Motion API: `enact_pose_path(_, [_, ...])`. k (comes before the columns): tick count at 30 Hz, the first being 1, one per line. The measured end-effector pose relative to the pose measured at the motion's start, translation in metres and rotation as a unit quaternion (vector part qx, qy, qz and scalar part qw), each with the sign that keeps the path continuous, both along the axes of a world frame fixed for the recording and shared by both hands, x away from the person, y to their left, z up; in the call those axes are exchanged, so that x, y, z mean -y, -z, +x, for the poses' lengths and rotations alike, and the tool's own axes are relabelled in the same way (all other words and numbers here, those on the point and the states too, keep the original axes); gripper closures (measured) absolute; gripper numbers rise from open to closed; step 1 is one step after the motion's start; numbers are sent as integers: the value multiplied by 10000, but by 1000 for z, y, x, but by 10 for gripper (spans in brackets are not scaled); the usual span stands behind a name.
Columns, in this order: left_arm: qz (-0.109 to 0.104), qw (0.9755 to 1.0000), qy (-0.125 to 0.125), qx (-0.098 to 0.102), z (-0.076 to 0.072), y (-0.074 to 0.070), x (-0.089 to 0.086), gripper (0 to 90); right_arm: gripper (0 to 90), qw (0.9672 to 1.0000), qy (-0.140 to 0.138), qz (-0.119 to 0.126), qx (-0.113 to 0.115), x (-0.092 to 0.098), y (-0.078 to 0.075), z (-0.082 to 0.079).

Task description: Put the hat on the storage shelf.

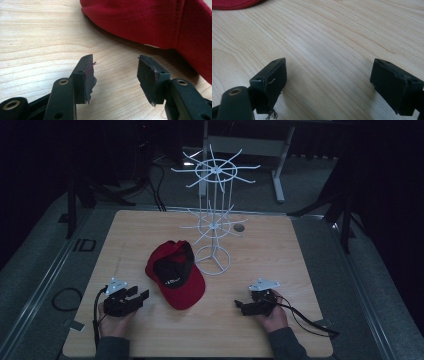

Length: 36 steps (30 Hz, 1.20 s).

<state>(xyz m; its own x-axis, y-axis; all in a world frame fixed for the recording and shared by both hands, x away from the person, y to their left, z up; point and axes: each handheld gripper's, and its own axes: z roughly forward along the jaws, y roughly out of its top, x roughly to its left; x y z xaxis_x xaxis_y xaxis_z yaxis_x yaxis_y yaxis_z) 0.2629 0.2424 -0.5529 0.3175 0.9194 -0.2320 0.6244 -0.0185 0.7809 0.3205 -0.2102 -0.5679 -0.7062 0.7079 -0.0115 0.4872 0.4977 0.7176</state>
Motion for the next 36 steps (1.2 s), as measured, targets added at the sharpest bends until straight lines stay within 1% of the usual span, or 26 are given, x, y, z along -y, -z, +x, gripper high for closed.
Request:
enact_pose_path(2, [-28, 10000, 15, -16, 0, 0, 0, 474, 136, 10000, -1, 3, 2, 0, 0, 0])
enact_pose_path(3, [-76, 9999, 57, -40, 1, 0, 0, 475, 136, 10000, 0, 1, 2, 0, 0, 0])
enact_pose_path(6, [-89, 9999, 82, -48, 0, 0, 0, 473, 136, 10000, -1, 1, 2, 0, 0, 0])
enact_pose_path(7, [-136, 9999, 78, -34, -1, 0, 0, 473, 136, 10000, -3, -7, 3, 0, 0, 0])
enact_pose_path(11, [-147, 9998, 113, 9, -2, -3, 1, 469, 136, 10000, -4, -4, 1, 0, 0, 0])
enact_pose_path(12, [-122, 9998, 126, 17, -3, -3, 2, 469, 136, 10000, 0, 2, -1, 0, 0, 0])
enact_pose_path(13, [-96, 9998, 149, 40, -4, -5, 3, 469, 136, 10000, -4, -4, 1, 0, 0, 0])
enact_pose_path(16, [-126, 9996, 247, 101, -7, -8, 7, 469, 136, 10000, -3, -4, 0, 0, 0, 0])
enact_pose_path(17, [-169, 9993, 321, 121, -9, -10, 9, 471, 136, 10000, -4, -4, 1, 0, 0, 0])
enact_pose_path(18, [-171, 9990, 392, 124, -10, -11, 10, 497, 136, 10000, -2, -5, 1, 0, 0, 0])
enact_pose_path(19, [-150, 9987, 465, 139, -11, -13, 12, 511, 136, 10000, -1, 1, -1, 0, 0, 0])
enact_pose_path(20, [-179, 9984, 518, 156, -12, -14, 14, 533, 136, 10000, -4, -4, 1, 0, 0, 0])
enact_pose_path(22, [-310, 9969, 696, 193, -14, -18, 17, 587, 136, 10000, -5, -1, 4, 0, 0, 0])
enact_pose_path(23, [-310, 9969, 696, 193, -14, -18, 17, 590, 136, 10000, -5, -1, 4, 0, 0, 0])
enact_pose_path(24, [-332, 9957, 839, 219, -16, -20, 23, 591, 136, 10000, 1, 4, -1, 0, 0, 0])
enact_pose_path(26, [-442, 9937, 994, 261, -18, -21, 28, 580, 136, 10000, -5, -4, 2, 0, 0, 0])
enact_pose_path(27, [-553, 9925, 1055, 286, -19, -23, 31, 567, 136, 10000, -4, -4, 1, 0, 0, 0])
enact_pose_path(29, [-690, 9908, 1123, 324, -20, -25, 34, 549, 136, 10000, -1, 3, 1, 0, 0, 0])
enact_pose_path(31, [-751, 9899, 1151, 354, -21, -27, 36, 539, 136, 10000, -5, -7, 2, 0, 0, 0])
enact_pose_path(34, [-805, 9894, 1163, 343, -22, -28, 38, 523, 136, 10000, -2, 1, 3, 0, 0, 0])
enact_pose_path(36, [-767, 9899, 1143, 333, -22, -28, 41, 512, 136, 10000, -2, 1, 2, 0, 0, 0])
